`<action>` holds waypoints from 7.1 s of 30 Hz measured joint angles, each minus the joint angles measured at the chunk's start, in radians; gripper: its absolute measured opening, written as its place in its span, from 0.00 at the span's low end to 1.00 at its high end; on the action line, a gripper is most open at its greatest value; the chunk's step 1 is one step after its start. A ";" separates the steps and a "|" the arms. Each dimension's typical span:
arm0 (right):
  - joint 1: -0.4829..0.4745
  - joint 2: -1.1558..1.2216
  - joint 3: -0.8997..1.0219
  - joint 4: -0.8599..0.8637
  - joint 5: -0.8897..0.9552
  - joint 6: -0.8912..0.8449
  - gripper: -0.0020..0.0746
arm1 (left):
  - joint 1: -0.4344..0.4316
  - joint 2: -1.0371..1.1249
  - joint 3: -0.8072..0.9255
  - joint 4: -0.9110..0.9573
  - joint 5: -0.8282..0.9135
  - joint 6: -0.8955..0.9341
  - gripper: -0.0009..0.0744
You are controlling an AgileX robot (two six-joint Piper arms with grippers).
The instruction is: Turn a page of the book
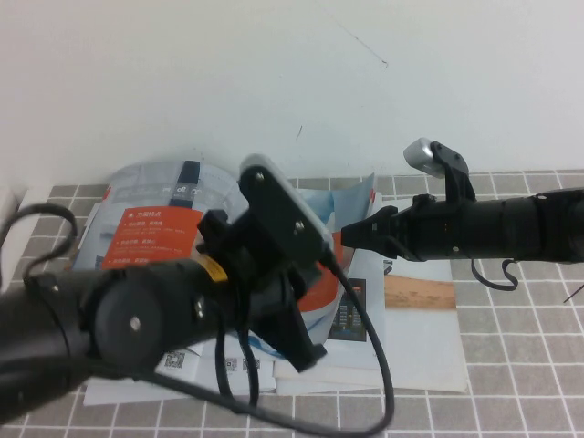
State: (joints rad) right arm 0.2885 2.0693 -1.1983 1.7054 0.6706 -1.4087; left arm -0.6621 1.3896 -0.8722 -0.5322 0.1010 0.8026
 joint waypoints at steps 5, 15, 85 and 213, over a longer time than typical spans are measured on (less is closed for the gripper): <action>0.000 0.000 0.000 0.000 0.002 0.002 0.37 | -0.133 0.024 0.057 -0.006 -0.116 0.007 0.01; 0.000 0.000 0.000 0.001 0.014 0.013 0.37 | -0.289 0.183 0.077 -0.325 -0.397 -0.044 0.01; 0.058 0.052 0.000 -0.444 -0.058 0.084 0.02 | -0.012 0.408 0.017 -0.409 -0.801 0.289 0.01; -0.193 -1.824 0.817 -0.854 -0.186 0.255 0.02 | 0.601 -1.401 0.541 0.149 0.377 -0.366 0.01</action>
State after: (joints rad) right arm 0.0952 0.2453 -0.3817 0.8512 0.4850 -1.1540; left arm -0.0608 -0.0113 -0.3316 -0.3827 0.4784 0.4366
